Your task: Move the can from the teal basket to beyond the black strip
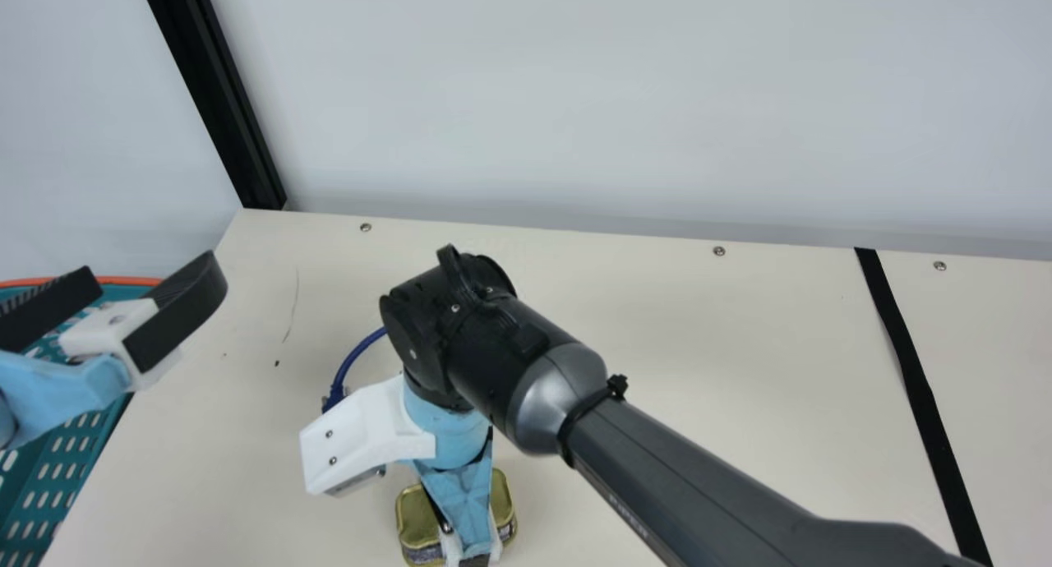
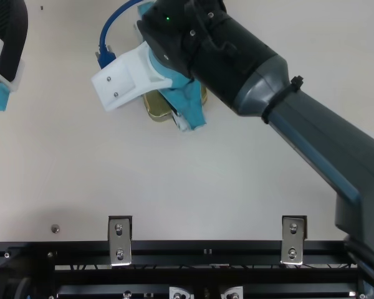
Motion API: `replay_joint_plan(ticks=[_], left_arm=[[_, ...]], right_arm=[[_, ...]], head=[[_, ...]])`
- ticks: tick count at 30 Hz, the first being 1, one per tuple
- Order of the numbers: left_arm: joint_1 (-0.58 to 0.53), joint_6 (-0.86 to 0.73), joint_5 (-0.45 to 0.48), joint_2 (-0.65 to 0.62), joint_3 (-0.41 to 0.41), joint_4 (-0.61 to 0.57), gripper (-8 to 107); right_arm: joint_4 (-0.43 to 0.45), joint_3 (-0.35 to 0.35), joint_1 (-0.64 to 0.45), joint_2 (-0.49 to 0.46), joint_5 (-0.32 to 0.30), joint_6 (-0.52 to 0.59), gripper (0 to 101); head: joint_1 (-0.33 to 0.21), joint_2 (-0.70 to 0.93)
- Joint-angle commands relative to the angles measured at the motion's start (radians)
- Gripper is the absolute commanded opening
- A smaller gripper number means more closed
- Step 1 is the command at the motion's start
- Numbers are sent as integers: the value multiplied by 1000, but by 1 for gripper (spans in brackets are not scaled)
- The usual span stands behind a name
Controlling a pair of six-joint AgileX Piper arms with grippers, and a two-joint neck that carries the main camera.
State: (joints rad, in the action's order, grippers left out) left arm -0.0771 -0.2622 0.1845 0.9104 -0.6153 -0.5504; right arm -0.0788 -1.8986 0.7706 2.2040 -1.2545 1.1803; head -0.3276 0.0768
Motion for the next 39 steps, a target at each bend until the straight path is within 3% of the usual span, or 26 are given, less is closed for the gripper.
replay_joint_plan(ticks=[1,7,19,30,39], left_arm=[[0,0,0,0,0,0,90],[0,0,0,0,0,0,90],[0,0,0,0,0,0,90],[0,0,0,0,0,0,90],[0,0,0,0,0,0,90]], right_arm=[[20,-6,-2,4,34,-5,0],[21,-24,-18,-13,35,-27,0],[-109,1,-108,-139,131,-80,0],[-300,122,-211,-268,340,-121,0],[-542,278,-274,-364,528,-50,0]], head=[[-27,-4],[-27,-4],[-27,-4],[-27,-4],[-27,-4]])
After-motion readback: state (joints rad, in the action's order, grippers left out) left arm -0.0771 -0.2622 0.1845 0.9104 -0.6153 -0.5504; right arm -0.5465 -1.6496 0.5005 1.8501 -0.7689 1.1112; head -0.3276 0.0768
